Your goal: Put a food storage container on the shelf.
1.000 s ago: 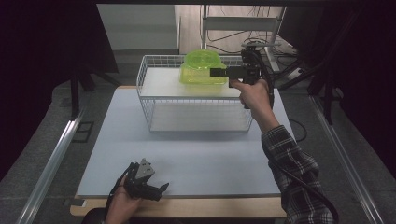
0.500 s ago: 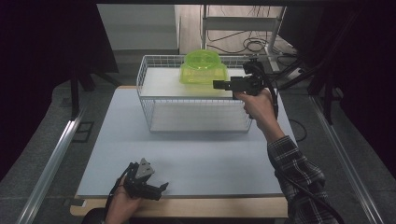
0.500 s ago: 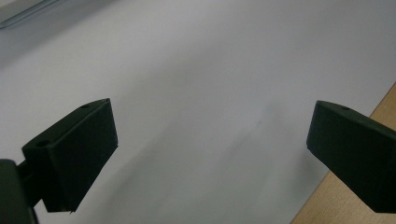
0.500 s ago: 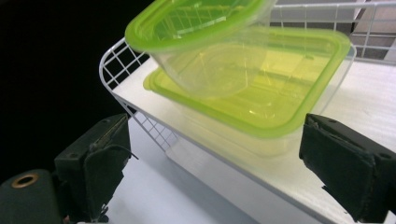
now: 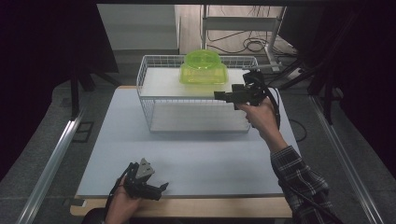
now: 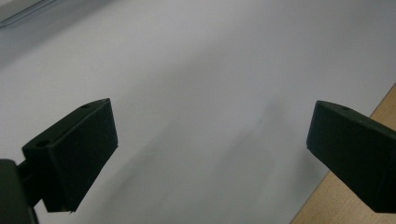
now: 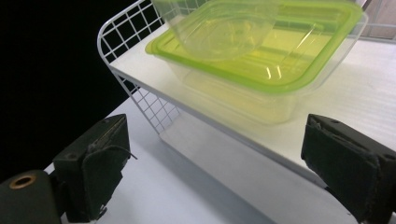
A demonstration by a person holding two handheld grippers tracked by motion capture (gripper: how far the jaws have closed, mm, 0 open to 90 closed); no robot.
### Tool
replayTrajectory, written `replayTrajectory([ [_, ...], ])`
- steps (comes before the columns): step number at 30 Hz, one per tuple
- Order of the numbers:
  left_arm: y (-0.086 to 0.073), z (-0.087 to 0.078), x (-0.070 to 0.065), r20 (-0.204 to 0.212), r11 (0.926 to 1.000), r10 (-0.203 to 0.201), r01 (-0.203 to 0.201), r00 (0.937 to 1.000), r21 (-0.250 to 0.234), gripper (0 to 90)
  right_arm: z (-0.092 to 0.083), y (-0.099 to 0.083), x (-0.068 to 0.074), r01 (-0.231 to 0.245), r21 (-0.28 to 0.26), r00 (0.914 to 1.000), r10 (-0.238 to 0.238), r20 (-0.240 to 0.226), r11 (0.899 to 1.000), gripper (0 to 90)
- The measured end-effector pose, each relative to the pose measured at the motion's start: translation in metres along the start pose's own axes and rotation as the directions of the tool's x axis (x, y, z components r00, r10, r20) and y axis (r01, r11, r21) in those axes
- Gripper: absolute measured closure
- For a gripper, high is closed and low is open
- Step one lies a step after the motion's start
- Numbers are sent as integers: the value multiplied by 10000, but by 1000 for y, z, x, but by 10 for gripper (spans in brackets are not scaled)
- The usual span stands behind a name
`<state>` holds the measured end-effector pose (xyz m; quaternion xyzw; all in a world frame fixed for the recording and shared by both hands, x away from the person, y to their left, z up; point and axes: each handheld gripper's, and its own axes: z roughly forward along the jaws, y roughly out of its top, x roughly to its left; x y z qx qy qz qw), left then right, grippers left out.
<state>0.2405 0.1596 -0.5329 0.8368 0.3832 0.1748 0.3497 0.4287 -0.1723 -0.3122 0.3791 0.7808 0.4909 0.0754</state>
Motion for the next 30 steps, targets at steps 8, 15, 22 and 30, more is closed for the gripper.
replayTrajectory([
  [8,0,0,0,-10,10000,-9,9,10000,10,16,-1,-14,6,409,92,9989,-411,228,9991,77],
  [15,0,0,-1,-36,10000,18,-18,10000,38,16,-1,-24,8,514,123,9984,-517,233,9986,65],
  [22,0,0,-1,-46,10000,27,-27,10000,53,16,-1,-32,10,581,231,9980,-586,223,9980,61],
  [30,0,1,-1,-80,9999,64,-63,9999,93,15,-3,-41,11,718,297,9970,-726,263,9970,59],
])
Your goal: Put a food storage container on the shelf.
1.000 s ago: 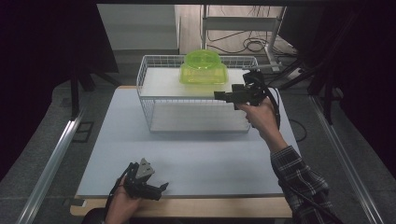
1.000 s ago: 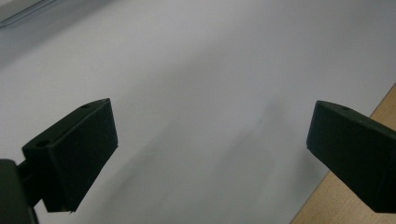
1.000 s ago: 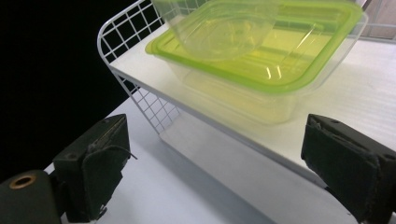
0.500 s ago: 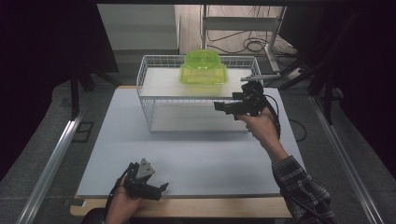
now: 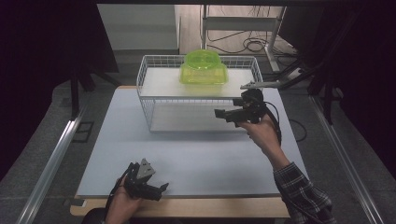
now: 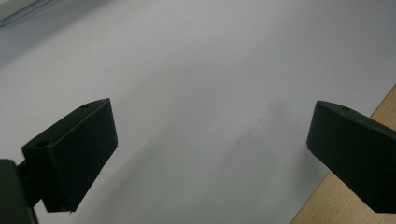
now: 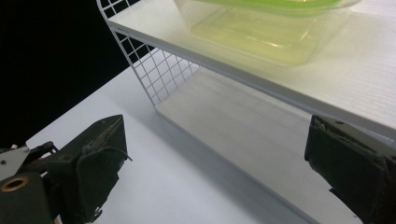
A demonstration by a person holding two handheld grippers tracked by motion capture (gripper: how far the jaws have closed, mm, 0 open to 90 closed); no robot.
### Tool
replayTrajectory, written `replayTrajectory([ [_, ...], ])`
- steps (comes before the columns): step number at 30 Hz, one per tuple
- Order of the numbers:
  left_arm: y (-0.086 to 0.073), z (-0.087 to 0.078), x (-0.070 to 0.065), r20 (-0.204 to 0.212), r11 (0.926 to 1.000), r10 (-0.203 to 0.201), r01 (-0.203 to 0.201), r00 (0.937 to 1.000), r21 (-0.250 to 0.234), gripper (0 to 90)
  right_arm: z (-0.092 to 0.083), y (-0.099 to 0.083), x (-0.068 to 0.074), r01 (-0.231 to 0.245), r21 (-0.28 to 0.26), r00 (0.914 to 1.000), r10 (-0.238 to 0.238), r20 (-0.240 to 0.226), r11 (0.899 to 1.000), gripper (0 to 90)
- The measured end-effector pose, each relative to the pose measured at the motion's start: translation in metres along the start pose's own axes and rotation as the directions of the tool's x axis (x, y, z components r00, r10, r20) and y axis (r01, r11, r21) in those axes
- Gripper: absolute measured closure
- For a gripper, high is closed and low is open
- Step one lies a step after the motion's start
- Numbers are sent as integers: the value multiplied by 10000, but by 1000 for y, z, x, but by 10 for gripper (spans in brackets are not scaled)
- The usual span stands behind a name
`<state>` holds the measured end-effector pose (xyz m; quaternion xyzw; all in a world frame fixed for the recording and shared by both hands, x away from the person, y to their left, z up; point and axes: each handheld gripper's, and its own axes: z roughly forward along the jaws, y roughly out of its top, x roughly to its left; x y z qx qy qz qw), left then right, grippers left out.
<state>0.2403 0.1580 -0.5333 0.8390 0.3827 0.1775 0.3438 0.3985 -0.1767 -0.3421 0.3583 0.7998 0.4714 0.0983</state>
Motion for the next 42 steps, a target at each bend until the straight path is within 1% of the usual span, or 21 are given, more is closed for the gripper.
replayTrajectory([
  [8,0,0,0,-25,10000,37,-37,10000,35,15,-2,-10,1,61,76,10000,-61,14,10000,59],
  [16,0,0,0,-10,10000,9,-9,10000,5,15,-2,-23,2,146,284,9998,-149,115,9995,57],
  [21,0,-1,1,38,10000,-74,74,10000,-54,19,-2,-32,2,94,359,9999,-99,129,9993,48],
  [24,0,-1,2,80,9998,-161,161,9998,-100,22,-2,-38,1,143,355,9997,-150,189,9993,45],
  [34,0,-1,2,85,9999,-136,137,9999,-66,22,-1,-61,-3,44,487,9997,-56,247,9988,42],
  [42,0,-1,1,77,9999,-124,125,9999,-49,21,-1,-77,-1,556,598,9974,-582,429,9967,35],
])
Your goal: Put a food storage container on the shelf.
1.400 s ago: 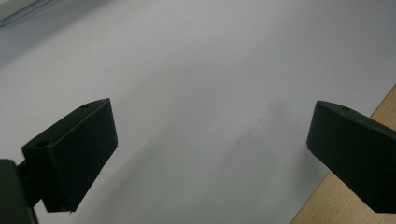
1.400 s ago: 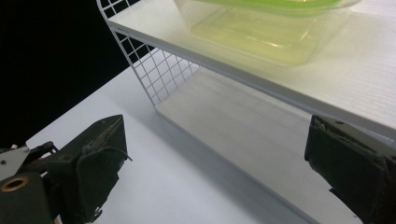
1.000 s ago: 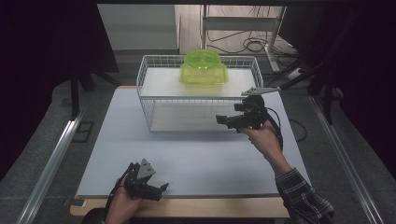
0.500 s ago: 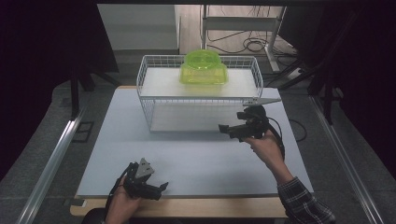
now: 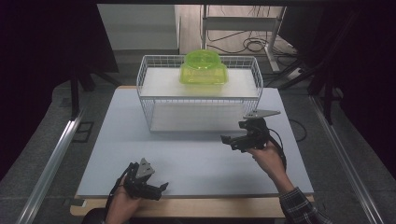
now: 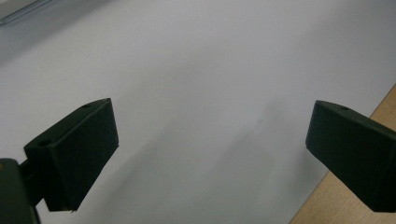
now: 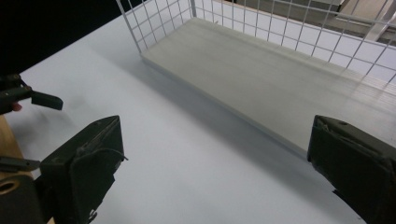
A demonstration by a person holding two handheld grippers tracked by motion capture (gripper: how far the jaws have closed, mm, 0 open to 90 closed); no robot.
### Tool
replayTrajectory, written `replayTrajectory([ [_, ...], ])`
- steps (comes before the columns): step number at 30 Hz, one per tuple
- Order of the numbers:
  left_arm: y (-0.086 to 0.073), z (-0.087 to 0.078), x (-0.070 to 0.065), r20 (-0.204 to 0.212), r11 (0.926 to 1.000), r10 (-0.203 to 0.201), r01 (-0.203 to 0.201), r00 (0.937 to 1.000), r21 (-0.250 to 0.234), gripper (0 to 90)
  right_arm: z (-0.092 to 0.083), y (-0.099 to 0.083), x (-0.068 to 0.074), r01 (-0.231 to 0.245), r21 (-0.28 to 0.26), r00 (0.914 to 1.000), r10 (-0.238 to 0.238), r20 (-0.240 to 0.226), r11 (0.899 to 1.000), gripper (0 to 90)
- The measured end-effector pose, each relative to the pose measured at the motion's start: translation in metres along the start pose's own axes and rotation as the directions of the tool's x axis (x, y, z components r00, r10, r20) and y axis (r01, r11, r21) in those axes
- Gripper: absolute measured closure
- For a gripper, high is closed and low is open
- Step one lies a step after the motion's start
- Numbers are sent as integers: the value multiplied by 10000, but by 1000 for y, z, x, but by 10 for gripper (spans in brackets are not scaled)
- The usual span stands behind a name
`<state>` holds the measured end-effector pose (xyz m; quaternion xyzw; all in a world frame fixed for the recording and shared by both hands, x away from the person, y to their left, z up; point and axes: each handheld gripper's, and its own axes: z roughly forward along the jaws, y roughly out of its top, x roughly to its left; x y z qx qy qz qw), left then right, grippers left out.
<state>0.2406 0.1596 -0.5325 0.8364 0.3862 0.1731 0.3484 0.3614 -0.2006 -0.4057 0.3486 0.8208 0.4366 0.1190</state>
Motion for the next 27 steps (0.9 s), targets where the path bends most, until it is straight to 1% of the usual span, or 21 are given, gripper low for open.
replayTrajectory([
  [3,0,0,0,-9,10000,7,-7,10000,7,21,0,-5,2,46,91,10000,-47,46,9999,31],
  [4,0,0,0,-8,10000,3,-3,10000,-1,21,0,-7,2,128,78,9999,-129,76,9999,30],
  [8,0,0,0,-2,10000,-5,5,10000,-1,21,-2,-14,4,180,85,9997,-181,147,9998,32],
  [13,0,0,0,-15,10000,9,-9,10000,15,21,-3,-23,7,354,115,9990,-357,286,9993,31],
  [24,0,1,-1,-42,10000,33,-33,10000,63,21,-4,-45,6,262,112,9982,-268,534,9996,23],
  [27,0,0,-1,-55,10000,57,-57,10000,66,20,-4,-52,7,208,113,9983,-214,537,9997,20],
])
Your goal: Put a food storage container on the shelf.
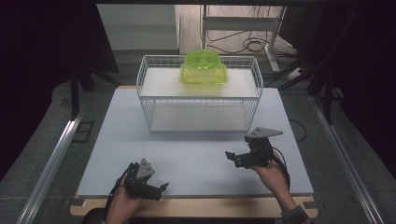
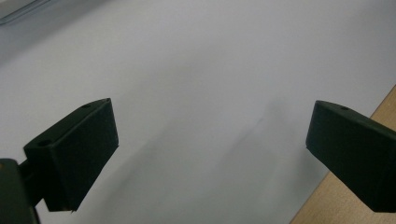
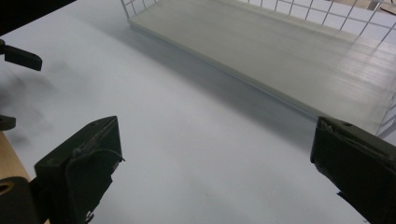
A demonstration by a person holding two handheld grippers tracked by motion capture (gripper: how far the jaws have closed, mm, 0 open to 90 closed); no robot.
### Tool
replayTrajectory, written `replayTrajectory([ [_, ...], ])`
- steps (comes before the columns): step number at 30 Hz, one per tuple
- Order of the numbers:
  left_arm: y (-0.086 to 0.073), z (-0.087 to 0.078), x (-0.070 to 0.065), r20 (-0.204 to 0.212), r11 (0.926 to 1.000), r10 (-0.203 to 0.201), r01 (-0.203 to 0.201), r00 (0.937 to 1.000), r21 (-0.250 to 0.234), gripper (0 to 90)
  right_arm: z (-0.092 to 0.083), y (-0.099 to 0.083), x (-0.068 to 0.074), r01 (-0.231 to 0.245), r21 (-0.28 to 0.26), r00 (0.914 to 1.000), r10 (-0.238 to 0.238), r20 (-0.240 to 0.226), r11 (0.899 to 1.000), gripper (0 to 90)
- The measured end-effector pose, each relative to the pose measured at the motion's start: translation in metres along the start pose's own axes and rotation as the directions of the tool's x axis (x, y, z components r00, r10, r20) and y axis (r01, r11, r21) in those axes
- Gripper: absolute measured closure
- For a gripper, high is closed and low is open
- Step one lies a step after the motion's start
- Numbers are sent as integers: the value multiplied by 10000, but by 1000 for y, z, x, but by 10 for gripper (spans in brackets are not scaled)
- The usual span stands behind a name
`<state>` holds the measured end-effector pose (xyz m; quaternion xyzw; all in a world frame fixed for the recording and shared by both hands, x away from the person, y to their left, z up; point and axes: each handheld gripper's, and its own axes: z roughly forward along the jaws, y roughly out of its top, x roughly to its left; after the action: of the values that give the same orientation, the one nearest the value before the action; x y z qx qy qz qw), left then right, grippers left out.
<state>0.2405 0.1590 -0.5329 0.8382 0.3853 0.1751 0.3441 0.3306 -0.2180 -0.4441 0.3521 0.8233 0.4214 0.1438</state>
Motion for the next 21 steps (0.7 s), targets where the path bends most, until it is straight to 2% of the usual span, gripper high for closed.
replayTrajectory([
  [11,0,0,0,2,10000,6,-6,10000,-9,20,0,-22,1,130,186,9997,-134,205,9997,13],
  [21,-1,0,-1,-22,9999,92,-92,10000,-48,17,2,-44,1,117,628,9994,-138,330,9980,5],
])
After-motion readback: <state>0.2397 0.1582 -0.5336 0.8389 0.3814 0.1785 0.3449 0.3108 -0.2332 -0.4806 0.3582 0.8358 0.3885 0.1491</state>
